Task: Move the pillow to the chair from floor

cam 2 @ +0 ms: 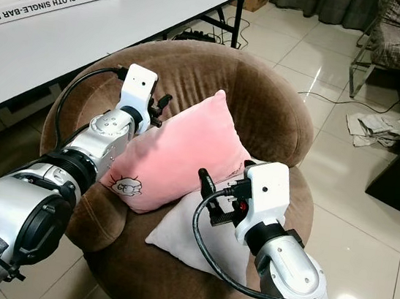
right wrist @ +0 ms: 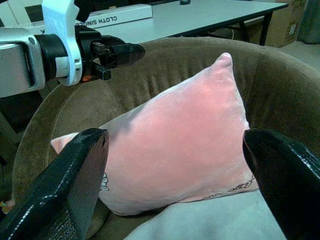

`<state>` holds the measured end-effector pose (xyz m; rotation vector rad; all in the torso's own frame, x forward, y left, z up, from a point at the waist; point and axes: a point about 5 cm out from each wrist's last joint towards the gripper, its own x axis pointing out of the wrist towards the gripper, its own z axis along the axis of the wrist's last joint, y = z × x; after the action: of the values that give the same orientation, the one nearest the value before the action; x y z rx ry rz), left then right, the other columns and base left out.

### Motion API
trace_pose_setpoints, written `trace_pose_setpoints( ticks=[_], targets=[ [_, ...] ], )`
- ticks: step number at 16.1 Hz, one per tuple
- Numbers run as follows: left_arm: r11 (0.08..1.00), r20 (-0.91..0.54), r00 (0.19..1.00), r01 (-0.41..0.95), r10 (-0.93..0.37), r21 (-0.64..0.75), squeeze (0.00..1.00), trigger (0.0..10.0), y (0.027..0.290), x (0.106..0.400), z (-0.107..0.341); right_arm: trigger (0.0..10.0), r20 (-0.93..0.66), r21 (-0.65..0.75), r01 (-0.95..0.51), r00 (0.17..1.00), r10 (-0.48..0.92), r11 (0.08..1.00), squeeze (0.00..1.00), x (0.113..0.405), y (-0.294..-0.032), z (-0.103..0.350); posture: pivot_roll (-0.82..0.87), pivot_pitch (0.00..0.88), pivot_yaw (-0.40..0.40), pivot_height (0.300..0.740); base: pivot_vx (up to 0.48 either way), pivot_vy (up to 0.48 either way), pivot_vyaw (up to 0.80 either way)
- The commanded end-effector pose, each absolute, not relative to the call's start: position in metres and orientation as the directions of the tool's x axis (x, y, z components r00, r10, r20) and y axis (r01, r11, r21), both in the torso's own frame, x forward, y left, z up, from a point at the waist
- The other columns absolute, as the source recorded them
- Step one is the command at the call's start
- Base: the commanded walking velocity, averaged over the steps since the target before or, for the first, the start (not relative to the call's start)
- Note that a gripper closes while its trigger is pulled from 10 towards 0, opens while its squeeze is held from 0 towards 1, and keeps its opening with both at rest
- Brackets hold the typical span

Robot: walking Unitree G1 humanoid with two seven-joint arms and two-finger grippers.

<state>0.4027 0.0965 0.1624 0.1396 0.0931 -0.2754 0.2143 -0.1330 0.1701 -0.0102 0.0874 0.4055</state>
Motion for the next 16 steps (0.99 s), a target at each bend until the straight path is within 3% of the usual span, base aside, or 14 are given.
trace_pose_setpoints(
  ticks=[1, 10, 11, 12, 13, 16],
  targets=[
    [0.955, -0.108, 0.961, 0.268, -0.256, 0.124, 1.00, 10.0, 0.100, 0.404, 0.165, 10.0, -0.097, 0.010, -0.398, 0.913, 0.397, 0.917, 0.00, 0.214, -0.133, 0.170, -0.15, 0.068, 0.087, 0.740, 0.000, 0.000, 0.00],
    [0.955, -0.108, 0.961, 0.268, -0.256, 0.124, 1.00, 10.0, 0.100, 0.404, 0.165, 10.0, -0.097, 0.010, -0.398, 0.913, 0.397, 0.917, 0.00, 0.214, -0.133, 0.170, -0.15, 0.068, 0.087, 0.740, 0.000, 0.000, 0.00],
    [0.972, -0.016, 0.974, 0.226, -0.225, 0.064, 0.00, 10.0, 0.122, 0.383, 0.147, 10.0, -0.120, 0.013, -0.340, 0.933, 0.339, 0.940, 0.00, 0.248, -0.135, 0.154, 0.08, 0.000, -0.010, 0.740, 0.000, 0.000, 0.00],
    [0.984, 0.104, 0.979, 0.168, -0.173, 0.054, 0.00, 10.0, 0.147, 0.339, 0.140, 10.0, -0.142, 0.003, -0.282, 0.950, 0.279, 0.959, 0.00, 0.285, -0.135, 0.138, 0.08, 0.000, -0.010, 0.740, 0.000, 0.000, 0.00],
    [0.986, 0.145, 0.976, 0.154, -0.162, 0.067, 0.00, 10.0, 0.151, 0.328, 0.144, 10.0, -0.140, -0.003, -0.277, 0.952, 0.274, 0.961, 0.00, 0.291, -0.134, 0.136, 0.08, 0.000, -0.010, 0.740, 0.000, 0.000, 0.00],
    [0.985, 0.321, 0.935, 0.111, -0.148, 0.130, 0.00, 10.0, 0.156, 0.340, 0.183, 10.0, -0.089, -0.005, -0.297, 0.951, 0.296, 0.955, 0.00, 0.296, -0.134, 0.145, 0.08, 0.000, -0.008, 0.740, 0.000, 0.000, 0.00]
  ],
)
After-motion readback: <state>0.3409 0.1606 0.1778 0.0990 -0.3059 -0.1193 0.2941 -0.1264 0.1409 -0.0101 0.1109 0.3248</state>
